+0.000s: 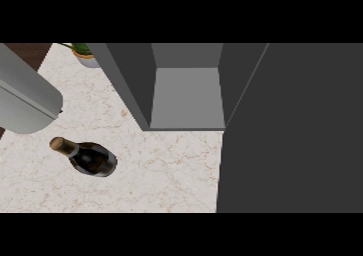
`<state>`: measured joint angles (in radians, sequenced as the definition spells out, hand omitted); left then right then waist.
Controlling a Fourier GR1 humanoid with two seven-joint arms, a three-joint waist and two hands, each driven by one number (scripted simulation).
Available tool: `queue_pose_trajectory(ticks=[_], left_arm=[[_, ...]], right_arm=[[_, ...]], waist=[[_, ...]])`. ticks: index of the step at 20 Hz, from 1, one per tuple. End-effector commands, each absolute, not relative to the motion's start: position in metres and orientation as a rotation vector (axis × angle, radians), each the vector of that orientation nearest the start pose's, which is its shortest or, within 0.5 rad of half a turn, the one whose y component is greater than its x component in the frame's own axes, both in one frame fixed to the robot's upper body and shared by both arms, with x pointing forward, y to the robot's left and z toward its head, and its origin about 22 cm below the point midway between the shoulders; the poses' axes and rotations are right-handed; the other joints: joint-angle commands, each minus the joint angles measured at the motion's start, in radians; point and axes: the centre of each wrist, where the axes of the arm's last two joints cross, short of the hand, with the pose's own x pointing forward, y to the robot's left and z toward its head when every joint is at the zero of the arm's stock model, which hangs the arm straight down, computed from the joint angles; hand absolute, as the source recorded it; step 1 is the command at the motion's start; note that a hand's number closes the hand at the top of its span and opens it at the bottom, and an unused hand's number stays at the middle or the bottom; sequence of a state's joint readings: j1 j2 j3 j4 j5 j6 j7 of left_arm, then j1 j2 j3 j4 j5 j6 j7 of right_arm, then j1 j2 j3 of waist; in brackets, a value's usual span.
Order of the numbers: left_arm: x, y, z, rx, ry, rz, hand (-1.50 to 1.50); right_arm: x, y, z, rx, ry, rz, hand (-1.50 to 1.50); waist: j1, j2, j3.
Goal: Pick up the wine, place it into the cabinet and close the cabinet
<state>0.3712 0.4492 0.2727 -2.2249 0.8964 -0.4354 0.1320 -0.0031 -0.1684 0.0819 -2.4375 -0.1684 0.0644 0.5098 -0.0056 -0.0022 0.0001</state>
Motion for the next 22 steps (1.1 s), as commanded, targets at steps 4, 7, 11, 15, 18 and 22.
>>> queue_pose_trajectory(ticks=[4,7,11,15,18,22], left_arm=[[0.15,0.362,0.127,-0.545,-1.752,-0.183,-1.5],[0.171,0.356,0.122,-0.512,-1.733,-0.208,-1.5],[0.179,0.361,0.107,-0.507,-1.702,-0.212,-1.5],[0.189,0.349,0.08,-0.488,-1.689,-0.232,-1.5],[0.207,0.349,0.057,-0.516,-1.7,-0.188,-1.5],[0.201,0.354,0.036,-0.439,-1.709,-0.185,-1.5]], right_arm=[[0.134,-0.231,0.202,0.227,-1.94,0.261,-1.5],[0.13,-0.223,0.212,0.242,-1.944,0.288,-1.5],[0.115,-0.225,0.211,0.235,-1.959,0.277,-1.5],[0.108,-0.223,0.211,0.229,-1.94,0.263,-1.5],[0.121,-0.222,0.216,0.247,-1.935,0.274,-1.5],[0.12,-0.215,0.212,0.259,-1.938,0.263,-1.5]], waist=[[0.004,0.0,0.0],[-0.001,0.001,-0.001],[-0.004,0.0,0.0],[-0.007,0.0,-0.001],[-0.005,0.002,-0.001],[0.0,0.001,-0.001]])
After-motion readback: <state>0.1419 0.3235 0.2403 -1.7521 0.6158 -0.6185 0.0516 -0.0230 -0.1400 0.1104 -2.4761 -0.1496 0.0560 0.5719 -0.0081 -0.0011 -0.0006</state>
